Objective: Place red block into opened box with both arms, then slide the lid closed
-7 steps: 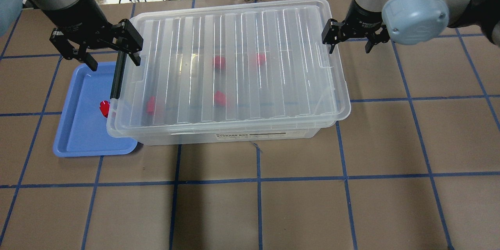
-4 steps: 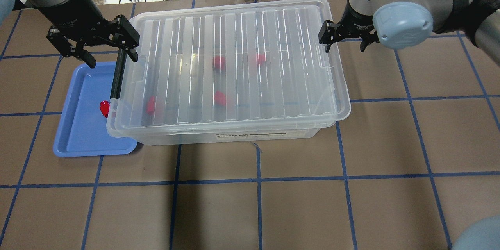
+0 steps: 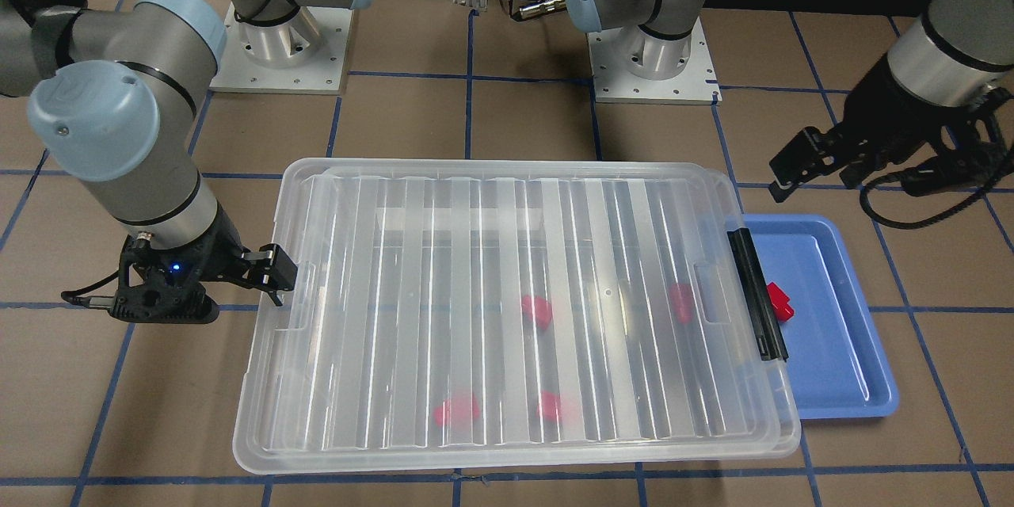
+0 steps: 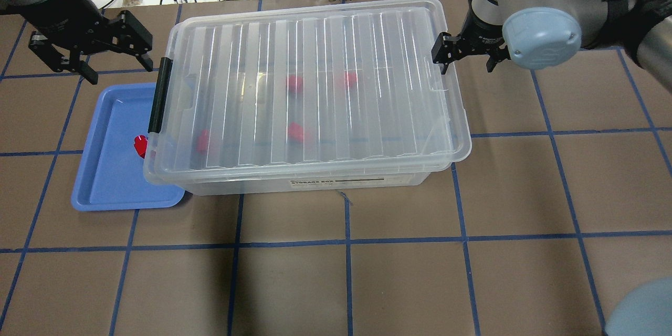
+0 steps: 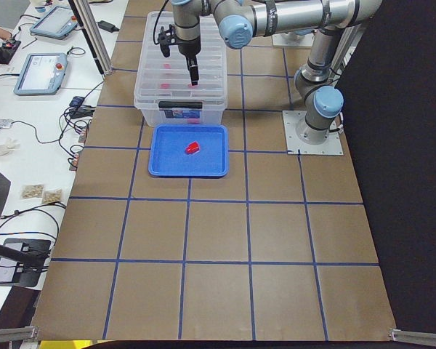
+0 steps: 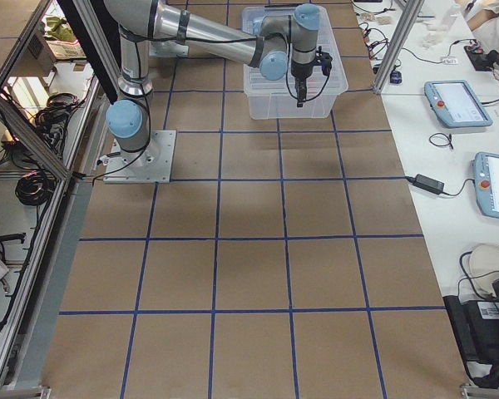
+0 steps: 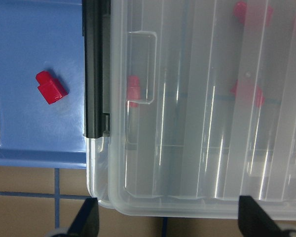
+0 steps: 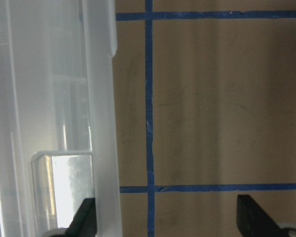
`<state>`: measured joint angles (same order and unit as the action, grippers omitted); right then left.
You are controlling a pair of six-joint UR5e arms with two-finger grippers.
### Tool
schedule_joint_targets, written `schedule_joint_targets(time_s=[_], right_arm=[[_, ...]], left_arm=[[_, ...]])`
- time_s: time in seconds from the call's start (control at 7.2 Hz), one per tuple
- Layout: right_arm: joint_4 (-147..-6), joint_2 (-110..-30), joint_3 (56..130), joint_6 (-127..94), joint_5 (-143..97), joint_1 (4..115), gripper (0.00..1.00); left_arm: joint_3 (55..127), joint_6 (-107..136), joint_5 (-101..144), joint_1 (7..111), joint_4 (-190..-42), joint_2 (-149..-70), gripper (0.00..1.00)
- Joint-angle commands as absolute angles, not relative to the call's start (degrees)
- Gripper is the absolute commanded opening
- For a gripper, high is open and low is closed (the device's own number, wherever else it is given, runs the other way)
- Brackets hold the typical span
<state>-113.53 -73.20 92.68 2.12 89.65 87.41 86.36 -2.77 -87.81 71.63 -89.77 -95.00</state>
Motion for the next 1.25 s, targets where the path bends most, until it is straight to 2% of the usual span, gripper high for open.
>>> schedule_joint_targets(time_s=[0.0,0.42,1.11], right_arm=[[-113.64,-73.21,92.72,5.86,90.0,84.13,1.0],[-113.21,-73.39,92.64,12.37,89.91,76.49,1.0],[-113.2,-73.39,92.72,20.37,90.0,70.41,1.0]], left_arm=[[87.7,-6.13,-87.63,64.53,-87.64,-97.8,1.0],[96.92,-5.19,-88.24,63.99,-68.33,-105.36,1.0],[97.91,-2.12,-87.45,61.61,-67.5,-111.96,1.0]])
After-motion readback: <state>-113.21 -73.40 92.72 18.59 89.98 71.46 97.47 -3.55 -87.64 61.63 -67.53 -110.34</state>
